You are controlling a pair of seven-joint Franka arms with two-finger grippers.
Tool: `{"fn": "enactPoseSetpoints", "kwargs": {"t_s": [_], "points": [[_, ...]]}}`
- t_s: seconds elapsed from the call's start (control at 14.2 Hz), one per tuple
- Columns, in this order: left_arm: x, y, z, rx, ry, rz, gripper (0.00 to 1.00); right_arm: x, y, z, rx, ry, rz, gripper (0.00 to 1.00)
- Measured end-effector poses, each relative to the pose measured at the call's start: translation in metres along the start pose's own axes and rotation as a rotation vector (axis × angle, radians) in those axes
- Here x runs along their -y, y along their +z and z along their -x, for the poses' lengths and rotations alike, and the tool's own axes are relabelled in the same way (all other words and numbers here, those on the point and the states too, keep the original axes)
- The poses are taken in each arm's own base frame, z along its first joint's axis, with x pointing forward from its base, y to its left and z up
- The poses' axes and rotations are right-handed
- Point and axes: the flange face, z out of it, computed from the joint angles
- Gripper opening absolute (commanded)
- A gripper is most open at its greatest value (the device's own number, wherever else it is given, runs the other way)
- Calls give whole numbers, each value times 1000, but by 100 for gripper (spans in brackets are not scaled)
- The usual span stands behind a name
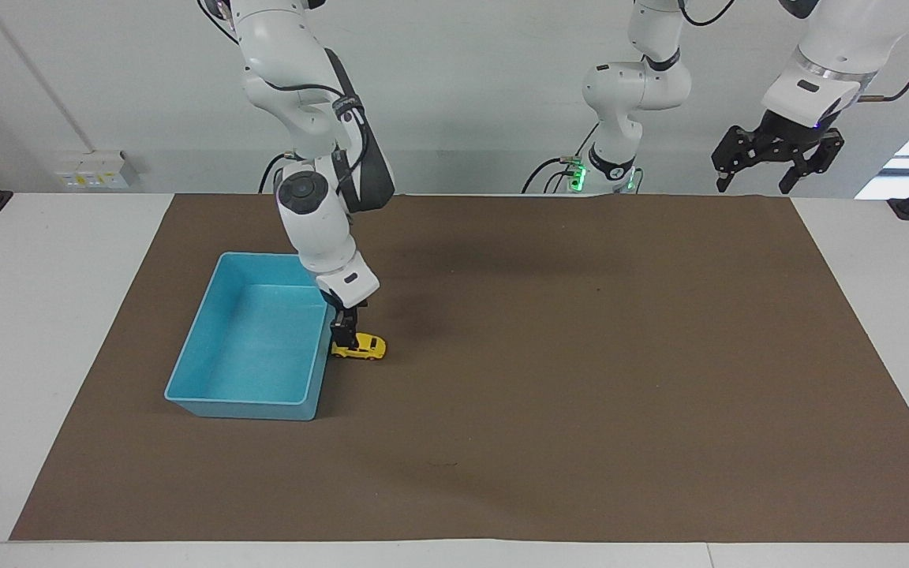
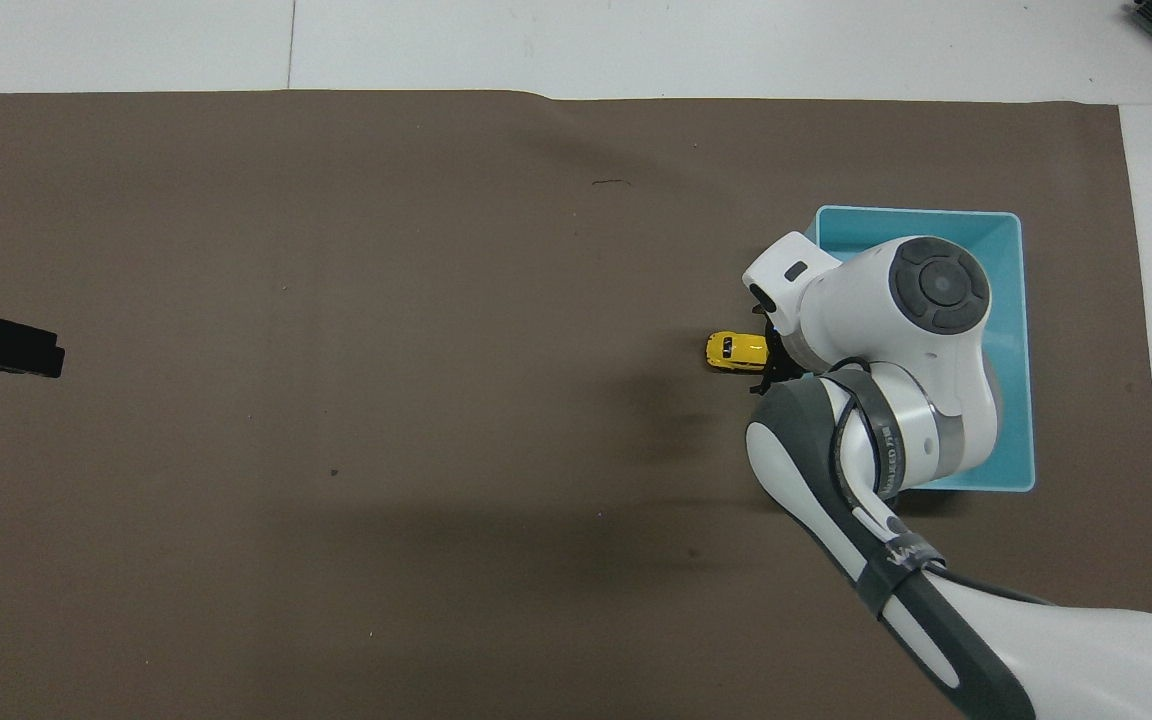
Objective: Wind up and store yellow beetle car
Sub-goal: 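Lower the right gripper onto the yellow car and close it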
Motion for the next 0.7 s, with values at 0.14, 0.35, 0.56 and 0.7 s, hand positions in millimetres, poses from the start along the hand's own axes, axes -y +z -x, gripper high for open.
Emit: {"fn": "enactPoseSetpoints", "kwargs": {"t_s": [0.14, 0.35, 0.56, 0.7], "points": [[-4, 0, 0, 0, 7, 0, 100, 0, 16, 1, 17, -18, 2, 100], [-5, 0, 0, 1, 10, 4, 100, -2, 30, 1, 27, -36, 20, 96], [-10, 0, 0, 0, 16, 19, 100, -2, 41, -1, 27, -42, 21, 74], [-7, 0, 0, 0, 6, 25, 100, 0, 41, -7, 26, -52, 20, 57]]}}
